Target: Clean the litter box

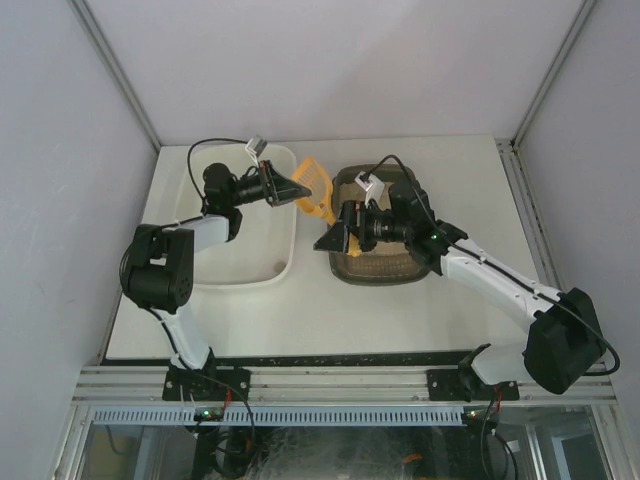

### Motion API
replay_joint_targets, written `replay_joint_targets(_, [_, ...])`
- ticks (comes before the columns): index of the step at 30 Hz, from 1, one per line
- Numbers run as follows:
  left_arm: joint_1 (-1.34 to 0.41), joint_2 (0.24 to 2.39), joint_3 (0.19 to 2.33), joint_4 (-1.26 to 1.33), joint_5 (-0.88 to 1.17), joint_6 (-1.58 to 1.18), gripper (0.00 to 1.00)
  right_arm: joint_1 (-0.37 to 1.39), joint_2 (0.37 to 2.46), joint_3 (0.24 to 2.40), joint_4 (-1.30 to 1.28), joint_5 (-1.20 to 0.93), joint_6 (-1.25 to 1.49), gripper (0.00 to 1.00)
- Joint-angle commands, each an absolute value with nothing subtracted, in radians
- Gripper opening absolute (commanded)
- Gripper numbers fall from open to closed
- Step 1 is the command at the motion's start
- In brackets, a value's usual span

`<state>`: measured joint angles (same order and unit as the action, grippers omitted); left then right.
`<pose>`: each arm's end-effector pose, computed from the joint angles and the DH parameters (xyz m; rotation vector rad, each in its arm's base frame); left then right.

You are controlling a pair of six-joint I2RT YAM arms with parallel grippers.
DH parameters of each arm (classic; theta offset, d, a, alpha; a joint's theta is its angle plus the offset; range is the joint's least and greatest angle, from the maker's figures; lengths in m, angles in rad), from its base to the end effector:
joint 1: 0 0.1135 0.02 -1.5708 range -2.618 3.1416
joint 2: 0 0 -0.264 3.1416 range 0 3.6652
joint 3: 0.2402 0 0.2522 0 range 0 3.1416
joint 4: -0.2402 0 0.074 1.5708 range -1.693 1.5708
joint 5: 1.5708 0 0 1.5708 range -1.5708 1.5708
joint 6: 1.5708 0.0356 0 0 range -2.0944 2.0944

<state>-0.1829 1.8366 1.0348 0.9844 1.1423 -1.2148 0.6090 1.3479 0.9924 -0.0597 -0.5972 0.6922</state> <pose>0.3777 -0.1028 0.2500 0.2582 1.8116 -1.8322 0.2402 0.1919 0.3002 -0.3436 2.1780 1.3832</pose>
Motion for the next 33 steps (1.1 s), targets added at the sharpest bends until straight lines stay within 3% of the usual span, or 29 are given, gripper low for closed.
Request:
replay_joint_targets(1, [-0.242,1.825,1.008,1.028,1.261,-1.266,0.00,0.567,1.365,1.086,-0.027,-0.598,0.627,1.00])
replay_joint_targets(13, [-0.250,1.829,1.008,1.028,1.266,-1.261,0.00,0.473,1.442,1.241,-0.222,-0.670,0.462,1.00])
replay_joint_targets(33, [-0.251,1.830,1.013,1.028,1.273,-1.248,0.00,0.581,1.360,1.236,-0.272,-0.616,0.546,1.00])
